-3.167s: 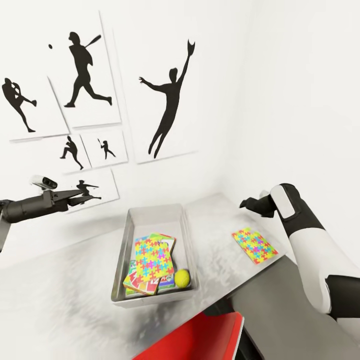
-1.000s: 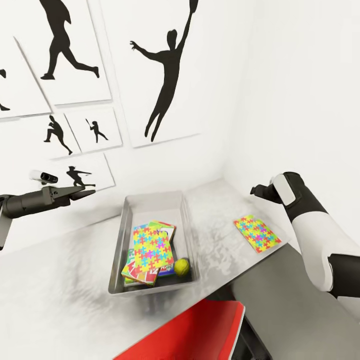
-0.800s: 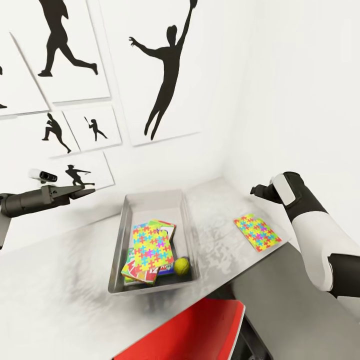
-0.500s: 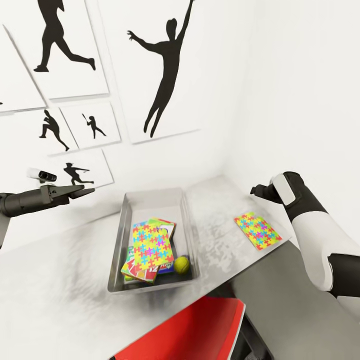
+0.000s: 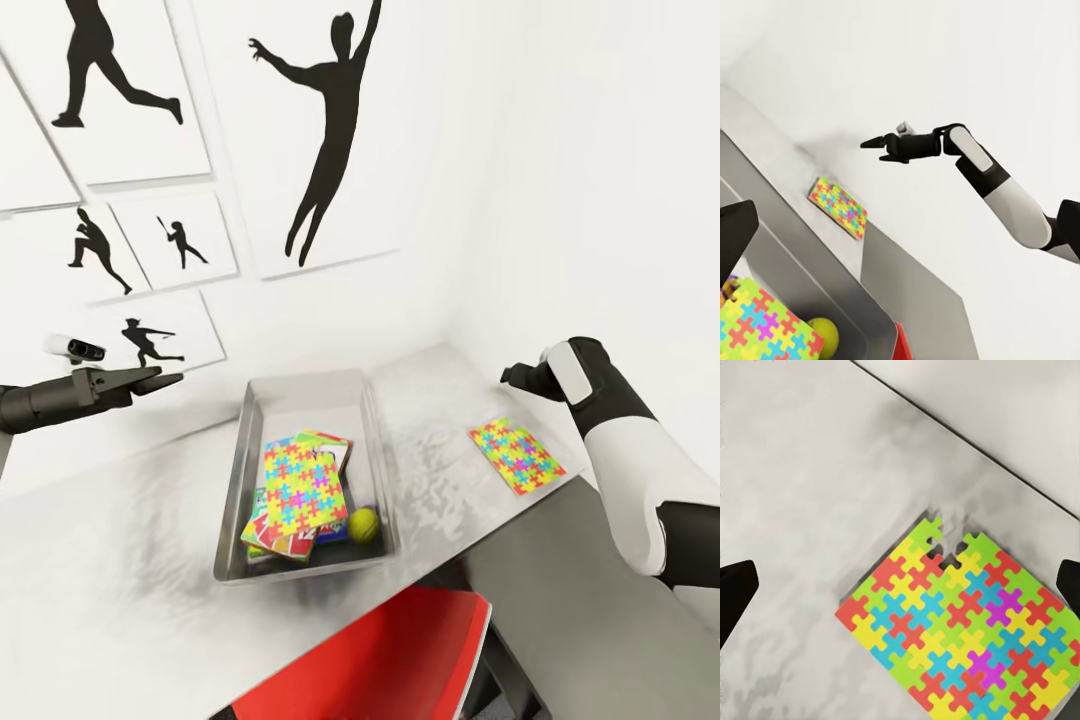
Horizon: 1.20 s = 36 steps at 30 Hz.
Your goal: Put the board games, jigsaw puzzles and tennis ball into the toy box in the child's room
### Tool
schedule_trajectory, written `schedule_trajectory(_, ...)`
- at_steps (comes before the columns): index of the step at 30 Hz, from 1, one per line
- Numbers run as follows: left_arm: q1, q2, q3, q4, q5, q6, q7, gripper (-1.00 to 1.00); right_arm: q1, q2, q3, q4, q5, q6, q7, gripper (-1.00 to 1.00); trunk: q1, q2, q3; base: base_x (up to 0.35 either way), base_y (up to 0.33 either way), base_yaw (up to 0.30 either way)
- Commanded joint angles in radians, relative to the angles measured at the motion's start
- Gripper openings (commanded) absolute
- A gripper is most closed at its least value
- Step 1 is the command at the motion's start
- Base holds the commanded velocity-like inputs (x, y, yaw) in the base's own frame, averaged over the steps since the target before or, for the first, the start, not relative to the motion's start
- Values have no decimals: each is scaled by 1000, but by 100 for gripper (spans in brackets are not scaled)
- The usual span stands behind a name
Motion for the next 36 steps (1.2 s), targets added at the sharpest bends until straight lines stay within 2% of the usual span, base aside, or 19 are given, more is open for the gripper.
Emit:
schedule_trajectory(1, -1, 0, 2, 0, 0, 11, -4, 100, -2, 0, -1, -1, -10, 3, -9, 100, 1, -2, -3, 0, 0, 0)
schedule_trajectory(17, -1, 0, 11, -4, 0, 11, -4, 100, -51, 0, 0, 1, -13, 4, -9, 100, 1, -2, -30, 0, 0, 0)
schedule_trajectory(36, -1, 3, 11, -8, 0, 11, -4, 100, -60, -1, 2, 23, -14, -5, -9, 100, 1, -2, -61, 0, 0, 0)
